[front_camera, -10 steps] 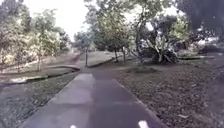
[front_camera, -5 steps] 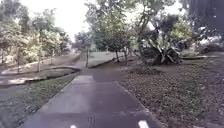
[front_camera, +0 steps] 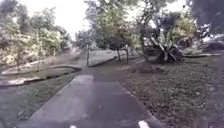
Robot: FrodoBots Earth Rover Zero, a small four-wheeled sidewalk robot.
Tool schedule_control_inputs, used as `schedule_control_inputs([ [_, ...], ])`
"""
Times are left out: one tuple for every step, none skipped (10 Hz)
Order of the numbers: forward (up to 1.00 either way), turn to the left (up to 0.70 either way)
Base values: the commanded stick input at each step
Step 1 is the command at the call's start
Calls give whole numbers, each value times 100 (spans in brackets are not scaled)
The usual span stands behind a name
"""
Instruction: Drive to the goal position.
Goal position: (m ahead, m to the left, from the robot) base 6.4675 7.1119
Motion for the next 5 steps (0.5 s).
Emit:
schedule_control_inputs([
  [50, 0],
  [50, 0],
  [50, 0],
  [50, 0],
  [50, 0],
])
